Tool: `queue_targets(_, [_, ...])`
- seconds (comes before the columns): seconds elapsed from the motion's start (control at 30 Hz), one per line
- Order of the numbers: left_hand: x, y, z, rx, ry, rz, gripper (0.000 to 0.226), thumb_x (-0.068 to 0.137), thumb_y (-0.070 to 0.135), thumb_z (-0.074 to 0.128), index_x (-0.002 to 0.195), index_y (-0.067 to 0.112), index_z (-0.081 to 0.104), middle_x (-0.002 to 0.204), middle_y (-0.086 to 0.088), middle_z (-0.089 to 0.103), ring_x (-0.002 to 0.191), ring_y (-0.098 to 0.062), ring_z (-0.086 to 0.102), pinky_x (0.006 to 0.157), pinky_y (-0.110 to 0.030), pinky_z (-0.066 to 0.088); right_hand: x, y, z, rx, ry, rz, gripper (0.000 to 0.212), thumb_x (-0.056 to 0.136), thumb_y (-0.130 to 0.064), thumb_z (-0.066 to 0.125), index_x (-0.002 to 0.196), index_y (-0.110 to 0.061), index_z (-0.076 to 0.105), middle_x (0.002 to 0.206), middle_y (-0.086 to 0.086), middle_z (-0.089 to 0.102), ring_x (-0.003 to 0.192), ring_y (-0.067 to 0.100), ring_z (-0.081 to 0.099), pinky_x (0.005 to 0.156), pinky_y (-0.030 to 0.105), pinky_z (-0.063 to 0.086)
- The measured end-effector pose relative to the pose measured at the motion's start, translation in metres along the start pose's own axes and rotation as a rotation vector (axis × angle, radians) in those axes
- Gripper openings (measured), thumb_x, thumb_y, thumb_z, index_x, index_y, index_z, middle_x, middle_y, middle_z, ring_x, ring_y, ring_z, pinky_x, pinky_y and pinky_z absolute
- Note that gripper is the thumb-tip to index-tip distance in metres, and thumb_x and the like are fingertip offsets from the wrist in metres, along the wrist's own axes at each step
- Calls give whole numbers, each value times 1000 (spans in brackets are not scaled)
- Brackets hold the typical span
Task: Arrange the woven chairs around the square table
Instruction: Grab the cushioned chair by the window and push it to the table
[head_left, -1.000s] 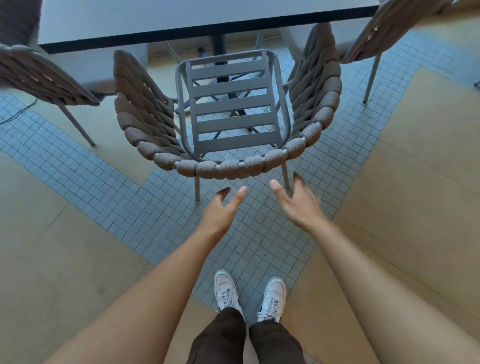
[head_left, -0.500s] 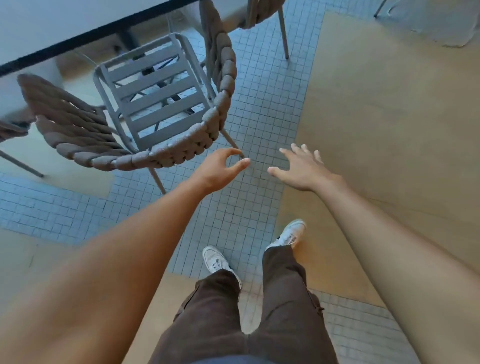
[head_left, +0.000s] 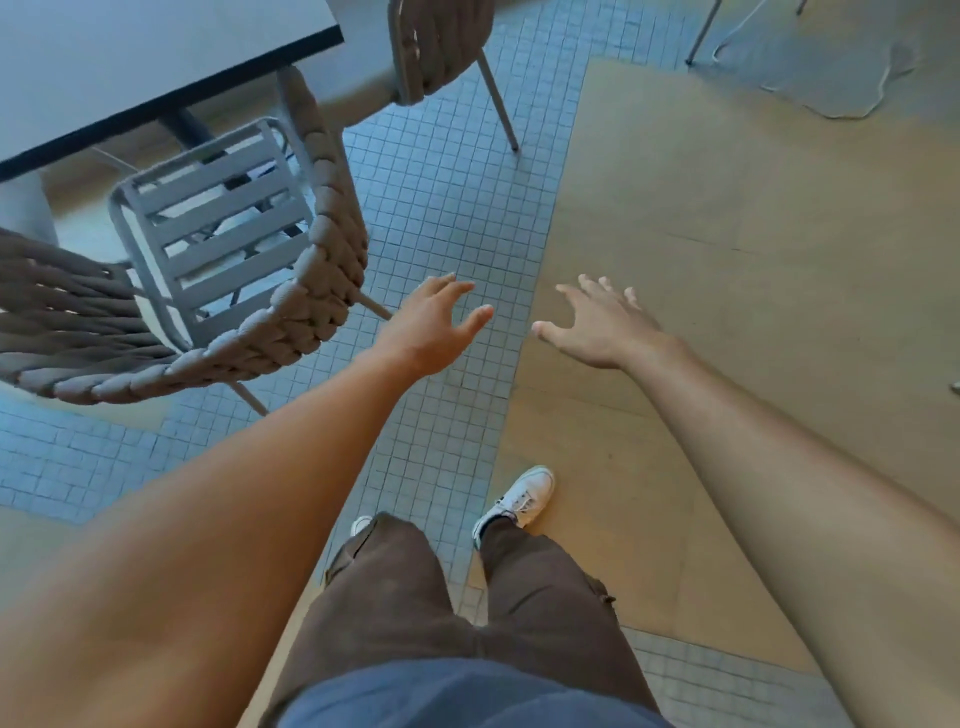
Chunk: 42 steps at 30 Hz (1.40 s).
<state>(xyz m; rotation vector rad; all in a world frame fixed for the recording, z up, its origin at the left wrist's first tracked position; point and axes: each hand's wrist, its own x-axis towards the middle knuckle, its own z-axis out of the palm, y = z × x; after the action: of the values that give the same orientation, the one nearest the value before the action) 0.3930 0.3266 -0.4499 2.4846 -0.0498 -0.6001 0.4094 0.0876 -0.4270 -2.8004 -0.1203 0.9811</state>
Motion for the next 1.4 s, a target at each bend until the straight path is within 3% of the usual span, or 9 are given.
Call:
queue_targets(0.27, [56, 64, -9, 188, 11, 73, 72, 97, 67, 39, 154, 24, 38, 164, -4, 28, 153, -22, 20, 121, -47, 21, 24, 51, -55, -29, 16, 17, 87, 93, -75, 40, 162, -26, 22, 170, 8, 13, 156, 29, 9, 125, 53, 5])
queue_targets(0.43, [109, 83, -29, 272, 14, 95, 72, 97, 67, 38, 153, 23, 39, 164, -5, 29, 152, -24, 22, 122, -50, 23, 64, 69, -89, -21, 33, 9, 85, 93, -74, 38, 162, -27, 20, 170, 7, 14, 156, 29, 10, 125, 54, 6])
queue_targets(1.0, [312, 125, -123, 325, 75, 82, 68, 99, 64, 38, 152, 21, 40, 162, -6, 33, 151, -25, 25, 121, -48, 23, 239, 83, -244, -67, 136, -78, 86, 93, -73, 40, 161, -24, 23, 167, 6, 25, 154, 28, 17, 124, 57, 12])
queue_targets(1.4, [423, 182, -153, 308, 183, -51, 64, 100, 60, 40, 151, 21, 44, 159, -6, 39, 150, -23, 26, 121, -47, 25, 349, 132, -350, -156, 106, -224, 85, 94, -73, 40, 161, -24, 21, 167, 5, 24, 154, 27, 17, 124, 56, 10])
